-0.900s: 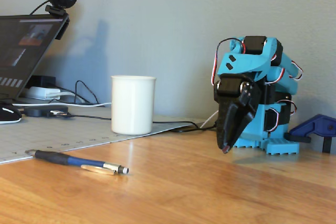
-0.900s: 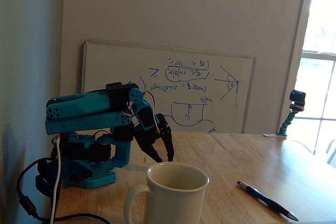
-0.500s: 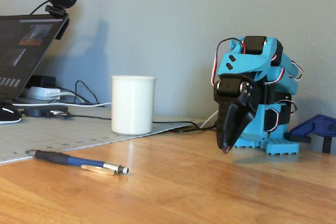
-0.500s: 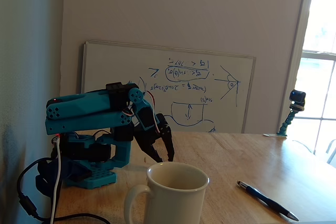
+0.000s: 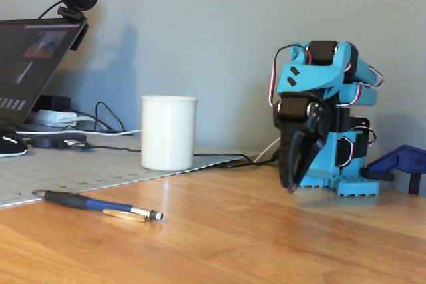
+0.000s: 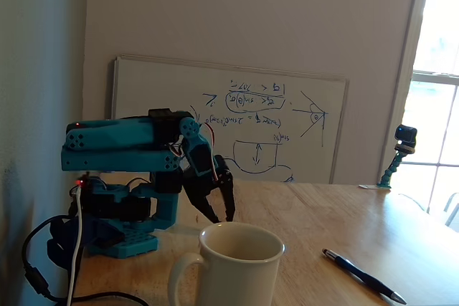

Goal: Grasp a pen and put it in a mug.

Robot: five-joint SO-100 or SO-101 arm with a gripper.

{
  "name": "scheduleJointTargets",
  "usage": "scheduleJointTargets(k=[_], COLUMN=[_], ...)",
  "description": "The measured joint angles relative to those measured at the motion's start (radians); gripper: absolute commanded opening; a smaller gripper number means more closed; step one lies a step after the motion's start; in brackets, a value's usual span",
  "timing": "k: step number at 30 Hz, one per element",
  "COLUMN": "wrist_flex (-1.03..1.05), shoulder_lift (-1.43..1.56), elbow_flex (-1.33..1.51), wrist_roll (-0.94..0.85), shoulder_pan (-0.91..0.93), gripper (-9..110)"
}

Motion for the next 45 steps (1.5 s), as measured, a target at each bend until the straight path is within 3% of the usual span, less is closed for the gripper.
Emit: scheduleJointTargets(k=[13, 27, 32, 45], wrist_flex=[0.003, 0.002, 0.002, 0.002], shoulder_lift=[-0.673, -1.356, -1.520, -1.755], elbow_flex=[-0.465, -0.936, -1.095, -1.384], wrist_roll=[0.000, -0.015, -0.160, -0.775], shoulder_pan=[-0.063, -0.017, 0.087, 0.359], gripper=[35, 35, 35, 35])
